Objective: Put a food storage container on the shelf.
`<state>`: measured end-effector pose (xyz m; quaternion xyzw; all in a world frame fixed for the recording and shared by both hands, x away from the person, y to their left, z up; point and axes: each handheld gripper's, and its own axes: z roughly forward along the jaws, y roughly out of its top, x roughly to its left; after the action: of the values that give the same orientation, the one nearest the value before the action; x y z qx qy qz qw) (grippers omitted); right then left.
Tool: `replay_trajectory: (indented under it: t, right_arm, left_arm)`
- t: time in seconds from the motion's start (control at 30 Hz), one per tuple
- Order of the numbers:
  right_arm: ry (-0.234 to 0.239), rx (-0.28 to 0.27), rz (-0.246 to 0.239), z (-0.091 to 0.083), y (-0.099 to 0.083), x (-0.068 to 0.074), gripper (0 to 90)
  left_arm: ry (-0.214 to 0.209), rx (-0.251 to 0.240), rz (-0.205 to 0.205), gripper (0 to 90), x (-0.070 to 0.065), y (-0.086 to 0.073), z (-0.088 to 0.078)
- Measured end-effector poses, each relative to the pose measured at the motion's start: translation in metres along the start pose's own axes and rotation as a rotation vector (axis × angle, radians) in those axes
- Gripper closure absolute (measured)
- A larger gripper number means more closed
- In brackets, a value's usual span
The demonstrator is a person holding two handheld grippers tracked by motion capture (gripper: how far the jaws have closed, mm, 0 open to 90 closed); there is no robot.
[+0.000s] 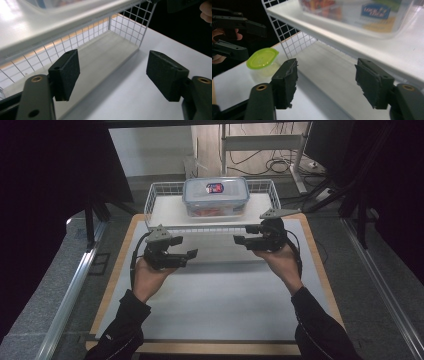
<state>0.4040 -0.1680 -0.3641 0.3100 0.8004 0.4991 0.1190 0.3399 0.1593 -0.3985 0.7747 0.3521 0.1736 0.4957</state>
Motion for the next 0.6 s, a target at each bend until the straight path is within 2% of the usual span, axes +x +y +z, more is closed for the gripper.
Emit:
replay_trajectory:
  t: [0.1, 0.23, 0.3, 0.43, 0.6]
  right_arm:
    - [-0.003, 0.009, -0.023, -0.002, -0.009, 0.007, 27.9]
    - [0.005, 0.019, -0.045, -0.002, -0.023, 0.014, 22.4]
    - [0.002, 0.017, -0.061, -0.003, -0.033, 0.018, 16.3]
    - [-0.002, 0.021, -0.075, -0.004, -0.044, 0.022, 10.0]
    - [-0.002, 0.042, -0.070, -0.006, -0.062, 0.024, 3.6]
  left_arm:
    - [-0.026, 0.002, 0.004, 21.9, -0.007, -0.011, -0.001]
    - [-0.034, 0.003, 0.016, 18.9, -0.016, -0.024, -0.004]
    - [-0.027, 0.008, 0.028, 14.9, -0.021, -0.033, -0.006]
    - [-0.026, 0.011, 0.031, 10.5, -0.027, -0.044, -0.011]
    - [-0.017, 0.030, 0.045, 6.1, -0.036, -0.062, -0.017]
